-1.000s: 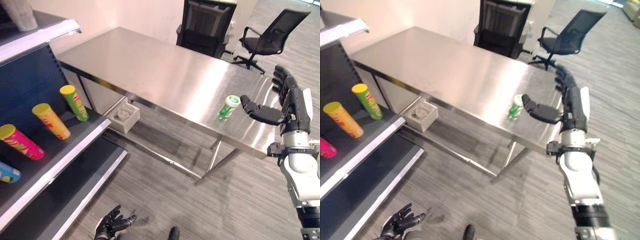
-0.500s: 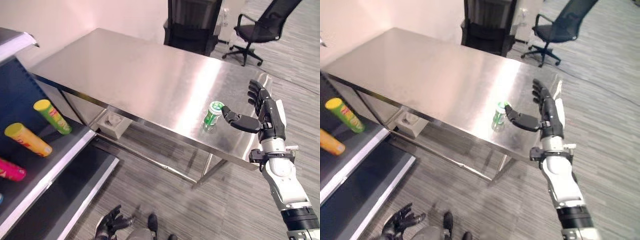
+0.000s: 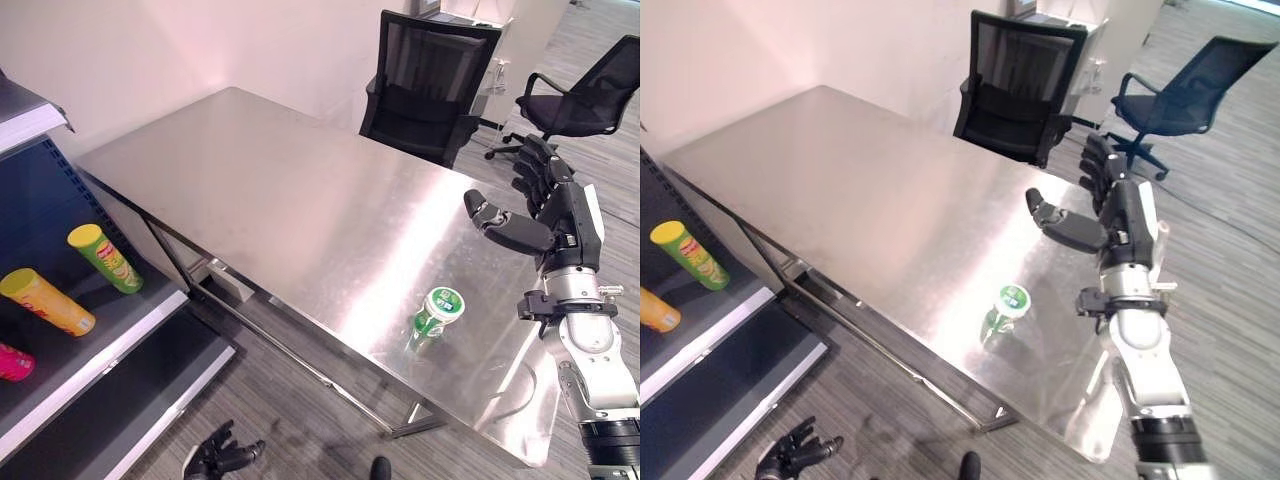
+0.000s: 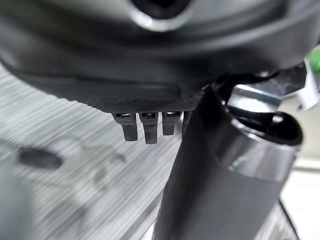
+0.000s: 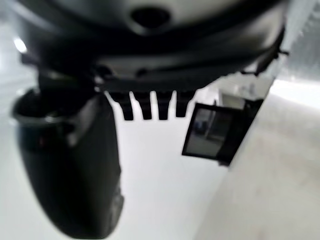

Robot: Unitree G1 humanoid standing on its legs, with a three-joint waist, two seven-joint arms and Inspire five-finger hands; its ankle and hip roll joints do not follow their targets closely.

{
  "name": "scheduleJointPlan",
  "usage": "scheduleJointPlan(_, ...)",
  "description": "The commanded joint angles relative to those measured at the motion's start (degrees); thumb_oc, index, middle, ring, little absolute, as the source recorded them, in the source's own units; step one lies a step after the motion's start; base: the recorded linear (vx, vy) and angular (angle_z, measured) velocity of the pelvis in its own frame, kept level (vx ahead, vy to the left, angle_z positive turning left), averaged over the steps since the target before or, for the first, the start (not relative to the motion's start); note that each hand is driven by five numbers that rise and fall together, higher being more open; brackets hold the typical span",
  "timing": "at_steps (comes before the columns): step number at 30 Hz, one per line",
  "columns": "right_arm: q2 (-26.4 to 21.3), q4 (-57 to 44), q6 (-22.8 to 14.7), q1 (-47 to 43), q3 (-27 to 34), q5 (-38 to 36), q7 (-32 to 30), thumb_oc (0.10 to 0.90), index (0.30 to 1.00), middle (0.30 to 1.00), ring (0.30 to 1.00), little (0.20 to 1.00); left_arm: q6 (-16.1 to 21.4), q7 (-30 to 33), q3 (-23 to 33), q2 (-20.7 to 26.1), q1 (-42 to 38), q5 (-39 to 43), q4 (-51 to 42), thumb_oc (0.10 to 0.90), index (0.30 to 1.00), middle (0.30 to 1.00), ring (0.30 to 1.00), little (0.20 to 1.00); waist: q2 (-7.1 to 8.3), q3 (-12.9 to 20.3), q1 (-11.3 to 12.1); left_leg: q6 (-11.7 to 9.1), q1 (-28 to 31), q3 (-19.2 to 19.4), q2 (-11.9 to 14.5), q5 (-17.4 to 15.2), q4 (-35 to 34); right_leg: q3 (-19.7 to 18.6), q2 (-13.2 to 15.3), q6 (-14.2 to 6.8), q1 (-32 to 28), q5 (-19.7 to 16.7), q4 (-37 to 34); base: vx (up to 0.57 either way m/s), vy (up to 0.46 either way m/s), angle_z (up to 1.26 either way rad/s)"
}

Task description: Put the goods on the table back onto the shelves and tidy them up.

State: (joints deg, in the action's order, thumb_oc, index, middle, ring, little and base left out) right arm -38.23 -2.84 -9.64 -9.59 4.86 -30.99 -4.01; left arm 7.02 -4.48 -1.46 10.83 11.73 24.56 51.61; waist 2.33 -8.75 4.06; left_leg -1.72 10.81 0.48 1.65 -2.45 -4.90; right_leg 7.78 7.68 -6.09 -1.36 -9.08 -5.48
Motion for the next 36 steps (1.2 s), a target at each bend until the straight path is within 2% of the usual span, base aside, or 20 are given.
scheduleJointPlan(1, -2.7, -8.7, -8.1, -1.7, 1.8, -12.4, 9.3, 0.8, 0.9, 0.9, 0.9, 0.9, 2.7, -1.8, -0.4, 4.0, -2.7, -0.5, 0.0, 0.8, 0.9, 0.9, 0.9, 0.9, 2.24, 4.1, 1.0, -1.1, -5.2, -0.3, 0.1, 0.8, 0.0, 2.5, 3.6, -5.1, -4.2, 6.6, 0.5, 0.01, -0.04, 0.07)
scheduleJointPlan(2, -2.7, -8.7, -8.0, -1.7, 1.9, -12.5, 9.3, 0.8, 0.9, 0.9, 0.9, 0.9, 2.7, -1.8, -0.4, 4.0, -2.7, -0.5, 0.0, 0.8, 0.9, 0.9, 0.9, 0.9, 2.23, 4.1, 1.0, -1.1, -5.2, -0.3, 0.1, 0.8, 0.0, 2.6, 3.6, -5.1, -4.2, 6.6, 0.5, 0.01, -0.053, 0.06)
scheduleJointPlan(4, -6.1, -11.1, -6.2, 2.9, 2.2, -16.7, 15.1, 0.8, 0.9, 0.9, 0.9, 0.9, 2.9, -2.9, 0.5, 4.1, -2.3, -0.8, 0.1, 0.8, 0.9, 0.9, 0.9, 0.9, 2.27, 4.1, 0.6, -1.6, -5.3, -0.1, 0.6, 1.1, -0.1, 2.7, 3.3, -5.0, -4.0, 6.8, 0.5, -0.01, -0.062, 0.0)
scheduleJointPlan(7, -10.0, -12.5, -4.6, 8.2, 3.5, -15.3, 18.0, 0.8, 0.9, 0.9, 0.9, 0.9, 3.4, -4.0, 1.3, 4.1, -1.6, -1.0, 0.4, 0.8, 0.9, 0.9, 0.9, 0.9, 2.09, 4.2, -0.1, -2.0, -5.5, 0.4, 1.1, 1.3, -0.1, 2.8, 3.1, -5.0, -3.8, 6.9, 0.5, -0.01, -0.05, 0.07)
scheduleJointPlan(9, -10.4, -12.5, -4.2, 9.3, 3.9, -14.9, 18.5, 0.8, 0.9, 0.9, 0.9, 0.9, 3.5, -4.1, 1.3, 4.1, -1.4, -0.8, 0.3, 0.8, 0.9, 0.9, 0.9, 0.9, 2.01, 4.1, -0.3, -2.0, -5.5, 0.5, 1.1, 1.2, -0.1, 2.8, 3.0, -5.0, -3.7, 6.9, 0.5, -0.01, -0.04, -0.05)
scheduleJointPlan(10, -11.4, -13.0, -3.7, 11.0, 4.0, -12.2, 18.9, 0.8, 0.9, 0.9, 0.9, 0.9, 3.6, -4.4, 1.7, 3.9, -1.3, -0.9, 0.3, 0.8, 0.9, 0.9, 0.9, 0.9, 1.81, 4.1, -0.8, -2.2, -5.6, 0.8, 1.4, 1.2, -0.1, 2.8, 2.9, -5.0, -3.6, 6.9, 0.5, -0.02, -0.048, -0.07)
scheduleJointPlan(17, -10.3, -14.0, -2.9, 14.8, 6.5, -6.3, 18.8, 0.8, 0.9, 0.9, 0.9, 0.9, 3.9, -4.6, 2.2, 3.4, -1.5, -0.1, 0.0, 0.8, 0.9, 0.9, 0.9, 0.9, 0.97, 3.8, -2.4, -2.6, -5.2, 1.7, 2.2, 1.1, -0.1, 2.4, 2.3, -4.7, -3.5, 7.3, 0.5, 0.0, -0.026, -0.06)
scheduleJointPlan(30, -10.3, -9.4, -0.3, 17.4, 1.1, 2.4, 20.9, 0.8, 0.9, 0.9, 0.9, 0.9, 3.8, -5.0, 2.2, 3.5, -2.3, -0.6, 1.0, 0.8, 0.9, 0.9, 0.9, 0.9, 1.05, 3.3, -2.6, -2.7, -5.1, 1.3, 2.7, 1.1, -0.1, 2.6, 2.0, -4.3, -3.9, 7.8, 0.5, 0.0, -0.001, 0.0)
scheduleJointPlan(36, -8.4, -5.2, 0.4, 17.8, -0.1, 5.7, 19.9, 0.8, 0.9, 0.9, 0.9, 0.9, 3.5, -5.0, 2.0, 3.4, -2.3, -0.7, 1.1, 0.8, 0.9, 0.9, 0.9, 0.9, 1.04, 3.2, -2.2, -2.6, -5.0, 0.9, 2.4, 1.0, -0.1, 3.3, 2.3, -4.4, -4.4, 7.9, 0.5, 0.02, 0.004, 0.06)
